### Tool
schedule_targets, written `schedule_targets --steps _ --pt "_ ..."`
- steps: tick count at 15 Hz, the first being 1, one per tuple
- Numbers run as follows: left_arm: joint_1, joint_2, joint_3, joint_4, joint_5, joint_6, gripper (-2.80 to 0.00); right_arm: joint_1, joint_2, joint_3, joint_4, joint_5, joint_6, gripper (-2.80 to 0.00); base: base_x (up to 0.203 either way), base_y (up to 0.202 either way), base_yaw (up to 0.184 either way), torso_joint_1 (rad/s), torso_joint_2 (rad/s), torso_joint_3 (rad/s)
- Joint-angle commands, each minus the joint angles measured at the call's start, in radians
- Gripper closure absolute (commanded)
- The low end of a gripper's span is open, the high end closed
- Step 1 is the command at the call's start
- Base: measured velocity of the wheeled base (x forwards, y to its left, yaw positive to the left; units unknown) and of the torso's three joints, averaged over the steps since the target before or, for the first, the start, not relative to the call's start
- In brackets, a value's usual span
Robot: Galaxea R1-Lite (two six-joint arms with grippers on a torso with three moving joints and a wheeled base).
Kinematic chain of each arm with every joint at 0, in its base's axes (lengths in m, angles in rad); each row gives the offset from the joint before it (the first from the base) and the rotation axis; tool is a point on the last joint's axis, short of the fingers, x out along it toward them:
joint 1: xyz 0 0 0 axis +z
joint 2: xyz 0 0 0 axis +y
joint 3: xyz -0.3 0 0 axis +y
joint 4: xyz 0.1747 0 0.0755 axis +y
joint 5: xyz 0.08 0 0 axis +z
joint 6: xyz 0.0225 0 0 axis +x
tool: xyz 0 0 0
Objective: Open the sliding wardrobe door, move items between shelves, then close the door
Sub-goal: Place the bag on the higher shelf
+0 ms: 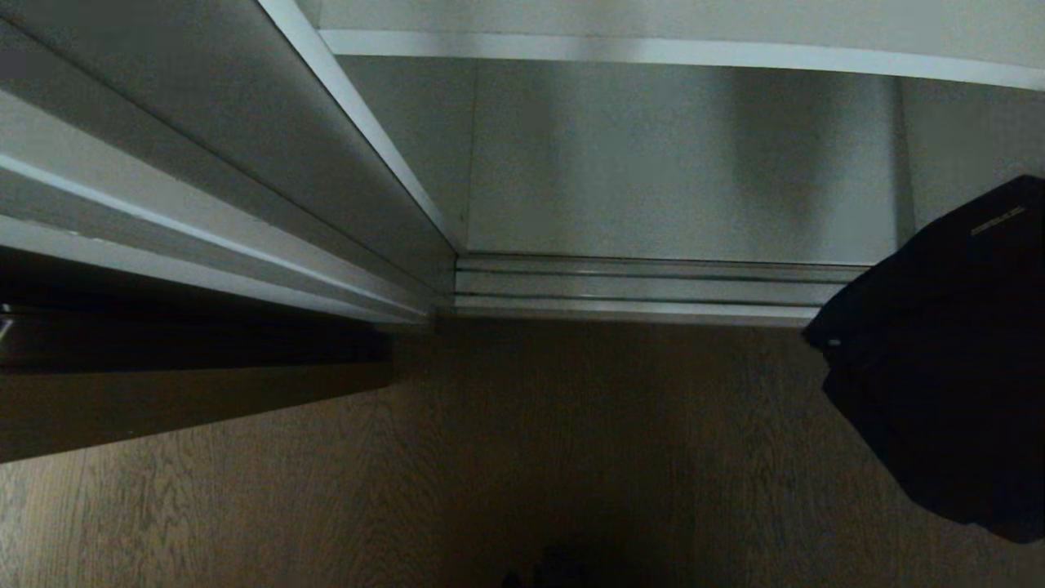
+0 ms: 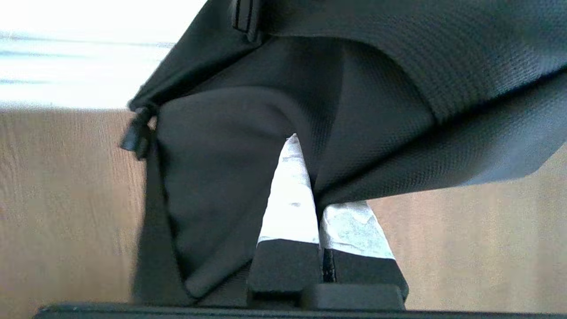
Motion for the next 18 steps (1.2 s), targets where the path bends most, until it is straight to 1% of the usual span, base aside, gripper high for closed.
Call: schedule_targets --steps 1,5,7,9,12,14,16,18 --pt "0.000 0.002 0.000 0.001 0.000 0.001 0.00 0.008 -0.078 0.006 0.023 0.000 -0.028 0.00 0.000 0.000 0.000 0.000 0.00 0.000" --pt "0.000 0.002 0.000 0.001 0.000 0.001 0.00 0.009 -0.175 -0.021 0.108 0.001 -0.032 0.00 0.000 0.000 0.000 0.000 0.00 0.000" --pt "0.000 0.002 0.000 0.001 0.000 0.001 0.00 0.008 -0.226 -0.029 0.158 0.055 -0.031 0.00 0.000 0.000 0.000 0.000 0.00 0.000" --pt "0.000 0.002 0.000 0.001 0.000 0.001 0.00 0.010 -0.273 -0.017 0.188 0.073 -0.029 0.00 0.000 0.000 0.000 0.000 0.00 0.000" --pt "0.000 0.002 0.000 0.001 0.000 0.001 0.00 0.018 -0.355 -0.002 0.264 0.071 -0.023 0.00 0.000 0.000 0.000 0.000 0.00 0.000" --pt "0.000 0.002 0.000 0.001 0.000 0.001 0.00 0.037 -0.401 -0.019 0.320 0.064 -0.022 0.00 0.000 0.000 0.000 0.000 0.00 0.000" --pt "0.000 0.002 0.000 0.001 0.000 0.001 0.00 0.039 -0.441 -0.012 0.341 0.063 -0.018 0.00 0.000 0.000 0.000 0.000 0.00 0.000" --pt "0.000 0.002 0.000 0.001 0.000 0.001 0.00 0.040 -0.442 -0.012 0.333 0.050 0.022 0.00 0.000 0.000 0.000 0.000 0.00 0.000"
